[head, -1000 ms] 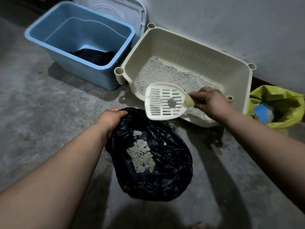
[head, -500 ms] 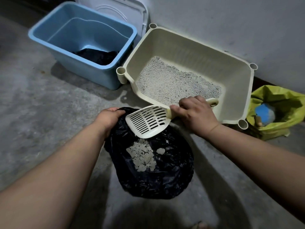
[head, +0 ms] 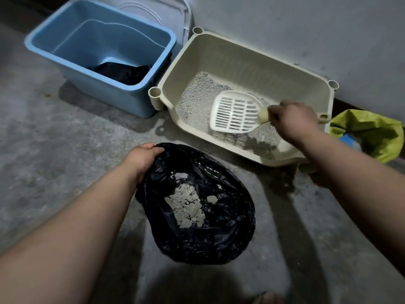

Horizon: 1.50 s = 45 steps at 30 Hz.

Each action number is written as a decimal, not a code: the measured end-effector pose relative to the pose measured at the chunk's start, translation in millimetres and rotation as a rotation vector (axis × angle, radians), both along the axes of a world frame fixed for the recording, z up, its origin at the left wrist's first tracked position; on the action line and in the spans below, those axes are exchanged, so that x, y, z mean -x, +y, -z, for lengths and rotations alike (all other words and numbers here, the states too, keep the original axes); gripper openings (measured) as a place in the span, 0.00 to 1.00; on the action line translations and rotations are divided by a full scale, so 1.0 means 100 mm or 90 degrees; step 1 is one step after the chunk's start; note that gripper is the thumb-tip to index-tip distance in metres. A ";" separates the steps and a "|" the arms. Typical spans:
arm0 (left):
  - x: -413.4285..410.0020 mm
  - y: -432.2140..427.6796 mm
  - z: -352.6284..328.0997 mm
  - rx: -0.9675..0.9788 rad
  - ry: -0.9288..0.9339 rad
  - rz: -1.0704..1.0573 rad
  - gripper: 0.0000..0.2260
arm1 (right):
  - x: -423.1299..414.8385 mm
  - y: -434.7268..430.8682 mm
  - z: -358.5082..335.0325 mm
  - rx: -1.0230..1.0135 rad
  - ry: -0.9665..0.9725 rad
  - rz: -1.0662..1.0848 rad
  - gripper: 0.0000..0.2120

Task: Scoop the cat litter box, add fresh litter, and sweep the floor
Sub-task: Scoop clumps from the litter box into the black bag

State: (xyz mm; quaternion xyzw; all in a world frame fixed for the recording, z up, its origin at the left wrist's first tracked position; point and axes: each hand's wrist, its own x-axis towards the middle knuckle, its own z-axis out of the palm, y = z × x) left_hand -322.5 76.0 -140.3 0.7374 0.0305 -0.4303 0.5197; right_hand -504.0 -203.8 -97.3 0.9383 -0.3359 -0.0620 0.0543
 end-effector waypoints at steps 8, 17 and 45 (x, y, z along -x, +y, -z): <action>-0.03 -0.04 0.08 -0.017 0.000 0.020 0.07 | -0.05 -0.31 -0.14 0.062 0.285 0.226 0.15; 0.08 -0.09 0.03 -0.011 -0.002 0.020 0.14 | -0.32 -0.17 0.41 -0.128 0.183 0.178 0.10; 0.01 -0.06 0.14 0.001 0.022 0.030 0.07 | -0.27 -0.02 0.61 -0.258 -0.208 0.220 0.08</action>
